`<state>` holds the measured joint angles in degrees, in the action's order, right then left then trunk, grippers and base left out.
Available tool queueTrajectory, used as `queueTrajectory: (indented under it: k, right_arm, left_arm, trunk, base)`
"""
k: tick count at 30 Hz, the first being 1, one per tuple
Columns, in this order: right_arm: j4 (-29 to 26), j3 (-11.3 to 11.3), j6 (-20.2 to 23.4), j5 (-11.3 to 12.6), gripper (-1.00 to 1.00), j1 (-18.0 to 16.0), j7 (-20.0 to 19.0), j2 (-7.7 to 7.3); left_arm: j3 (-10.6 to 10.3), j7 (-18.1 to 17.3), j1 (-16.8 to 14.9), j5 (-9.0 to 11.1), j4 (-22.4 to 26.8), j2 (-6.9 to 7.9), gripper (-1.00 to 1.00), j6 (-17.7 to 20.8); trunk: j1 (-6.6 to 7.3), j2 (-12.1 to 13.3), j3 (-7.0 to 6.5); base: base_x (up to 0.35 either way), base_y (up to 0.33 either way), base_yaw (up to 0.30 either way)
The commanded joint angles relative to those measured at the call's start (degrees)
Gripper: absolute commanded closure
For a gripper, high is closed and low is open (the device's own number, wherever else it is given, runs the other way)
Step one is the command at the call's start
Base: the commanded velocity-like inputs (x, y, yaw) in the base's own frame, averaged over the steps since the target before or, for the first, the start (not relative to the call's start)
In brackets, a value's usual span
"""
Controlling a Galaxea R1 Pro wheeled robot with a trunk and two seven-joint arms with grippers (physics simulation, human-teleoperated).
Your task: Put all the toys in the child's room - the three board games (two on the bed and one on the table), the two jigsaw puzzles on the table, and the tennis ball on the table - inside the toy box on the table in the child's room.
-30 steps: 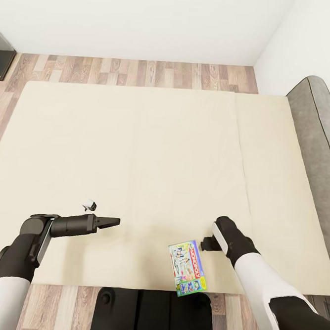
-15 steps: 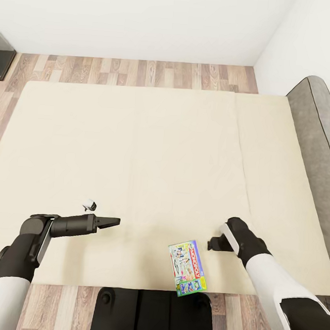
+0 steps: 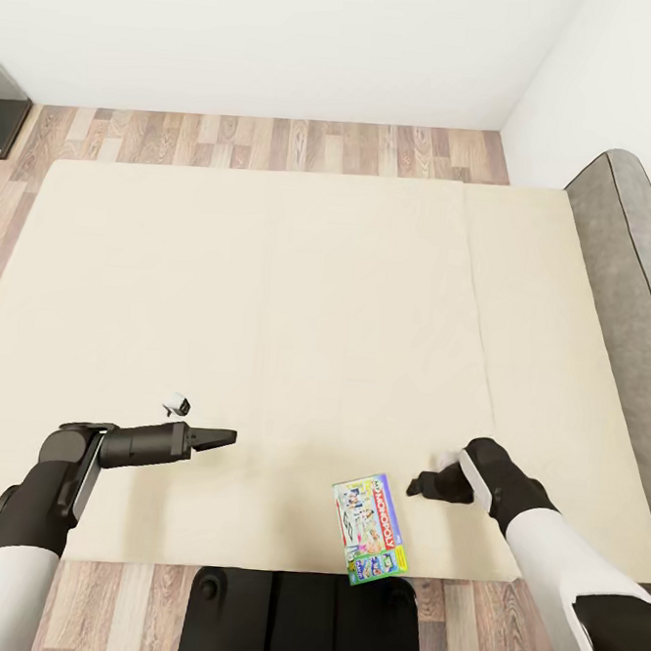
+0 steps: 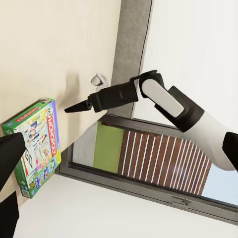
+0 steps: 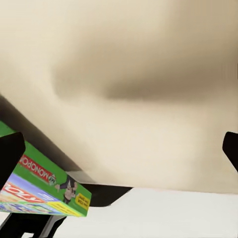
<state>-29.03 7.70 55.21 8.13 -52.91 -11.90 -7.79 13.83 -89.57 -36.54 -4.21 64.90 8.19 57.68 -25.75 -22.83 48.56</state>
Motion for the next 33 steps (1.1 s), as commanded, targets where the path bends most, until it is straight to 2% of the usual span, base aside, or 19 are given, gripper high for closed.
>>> queueTrajectory:
  k: [1,9,18,24,33]
  right_arm:
    - [0.30,0.47,-0.52,0.62,-1.00,0.25,-1.27,-0.29]
    - [1.10,0.48,-3.03,0.29,-1.00,2.42,-10.66,-0.77]
    - [1.37,0.03,-6.52,1.70,-1.00,3.51,-13.38,-0.89]
    - [1.41,0.03,-8.37,2.20,-1.00,3.73,-15.61,-0.36]
    - [1.24,-0.04,-11.03,2.20,-1.00,5.78,-23.05,-0.74]
  left_arm:
    - [0.08,-0.43,-0.02,-0.45,0.05,-0.01,-1.00,0.60]
    - [0.27,-0.43,-0.02,-0.45,0.05,-0.01,-1.00,0.60]
    - [0.32,-0.43,-0.02,-0.45,0.02,0.02,-1.00,0.60]
    - [0.32,-0.43,-0.02,-0.45,0.04,0.05,-1.00,0.57]
    - [0.32,-0.43,-0.02,-0.45,0.03,0.05,-1.00,0.58]
  trunk:
    - [-0.03,-0.09,0.06]
    - [-0.03,-0.09,0.06]
    - [-0.03,-0.09,0.06]
    - [-0.03,-0.09,0.06]
    - [-0.03,-0.09,0.06]
  base:
    - [0.000,0.000,0.000]
    - [0.000,0.000,0.000]
    - [0.000,0.000,0.000]
    - [0.000,0.000,0.000]
    - [0.000,0.000,0.000]
